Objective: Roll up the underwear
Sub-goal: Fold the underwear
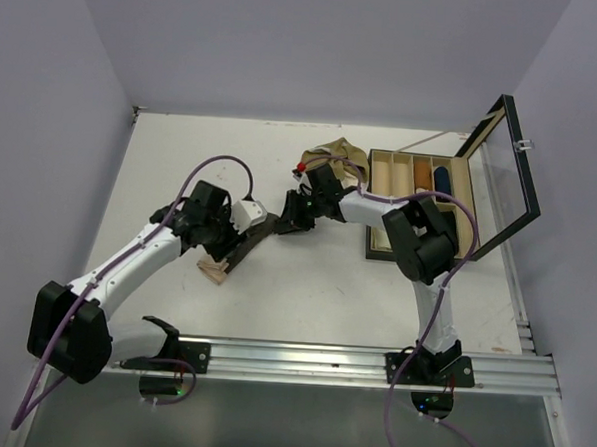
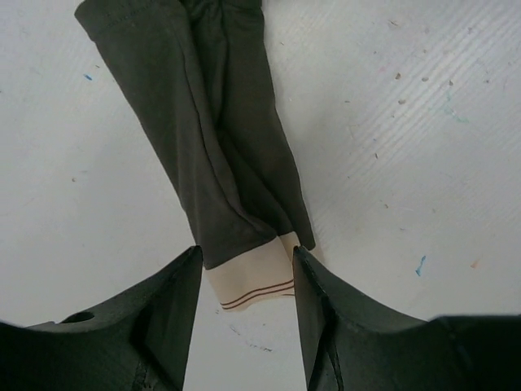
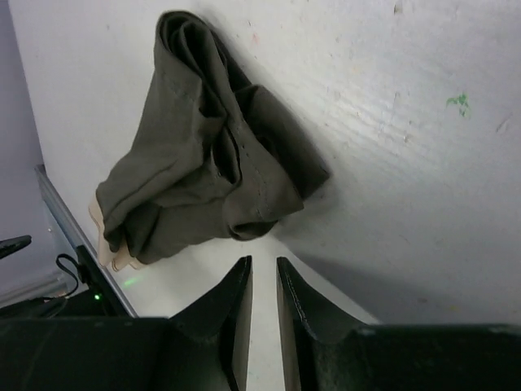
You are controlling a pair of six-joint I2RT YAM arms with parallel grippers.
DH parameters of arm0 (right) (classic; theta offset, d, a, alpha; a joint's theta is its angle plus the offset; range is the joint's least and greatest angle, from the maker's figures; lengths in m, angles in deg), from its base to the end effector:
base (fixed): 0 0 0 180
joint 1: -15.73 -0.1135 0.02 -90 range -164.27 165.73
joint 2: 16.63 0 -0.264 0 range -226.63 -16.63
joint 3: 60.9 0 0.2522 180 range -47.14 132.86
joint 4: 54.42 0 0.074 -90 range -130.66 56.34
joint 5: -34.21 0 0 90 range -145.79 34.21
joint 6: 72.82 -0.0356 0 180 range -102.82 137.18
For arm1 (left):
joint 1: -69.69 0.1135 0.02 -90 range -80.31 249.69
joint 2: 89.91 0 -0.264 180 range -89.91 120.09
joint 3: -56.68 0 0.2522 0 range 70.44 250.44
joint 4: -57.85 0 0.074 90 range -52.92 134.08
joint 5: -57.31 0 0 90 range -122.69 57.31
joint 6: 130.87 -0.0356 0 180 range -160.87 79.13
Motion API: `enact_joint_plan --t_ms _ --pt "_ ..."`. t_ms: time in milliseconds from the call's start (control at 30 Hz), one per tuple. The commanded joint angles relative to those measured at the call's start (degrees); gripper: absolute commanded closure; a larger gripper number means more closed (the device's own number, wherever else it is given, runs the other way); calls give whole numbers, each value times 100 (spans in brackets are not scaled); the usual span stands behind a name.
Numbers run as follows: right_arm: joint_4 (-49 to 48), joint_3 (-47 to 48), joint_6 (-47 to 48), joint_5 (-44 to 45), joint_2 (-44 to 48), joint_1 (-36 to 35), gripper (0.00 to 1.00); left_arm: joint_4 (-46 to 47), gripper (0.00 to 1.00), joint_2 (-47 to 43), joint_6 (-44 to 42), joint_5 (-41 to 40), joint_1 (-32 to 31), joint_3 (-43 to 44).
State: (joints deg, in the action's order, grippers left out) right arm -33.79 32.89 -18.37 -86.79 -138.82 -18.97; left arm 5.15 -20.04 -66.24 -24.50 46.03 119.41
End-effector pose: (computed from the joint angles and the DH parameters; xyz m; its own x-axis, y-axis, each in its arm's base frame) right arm 0.3604 0.2718 0.1381 -0.9502 -0.0518 -0.3074 -0.2620 0.6669 0.6976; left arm 0.2125 -0.0987 0.2356 -0.5173 0.6897 -0.5067 0.7575 0.6445 0.1040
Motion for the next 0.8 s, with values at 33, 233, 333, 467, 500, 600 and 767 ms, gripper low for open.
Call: enact_joint_plan --t_ms 33,233,333,467,500,600,767 --pt "-942 127 -540 -89 38 51 79 624 48 439 330 -264 -86 516" --pt "-934 127 -514 -178 353 68 82 888 49 1169 400 -335 -244 903" --pt "-557 267 -356 -134 521 51 80 721 49 1144 357 -274 -244 869" --pt "-371 136 -496 -195 618 -107 79 170 50 618 173 -467 -236 491" --pt "-371 40 -549 -222 583 -160 79 11 50 529 85 -467 -236 456" --pt "-590 -223 -865 -301 451 -344 79 -622 50 317 -38 -213 -244 368" --pt "-1371 -776 -1699 -275 371 -696 79 -1098 46 168 -179 -115 -288 253"
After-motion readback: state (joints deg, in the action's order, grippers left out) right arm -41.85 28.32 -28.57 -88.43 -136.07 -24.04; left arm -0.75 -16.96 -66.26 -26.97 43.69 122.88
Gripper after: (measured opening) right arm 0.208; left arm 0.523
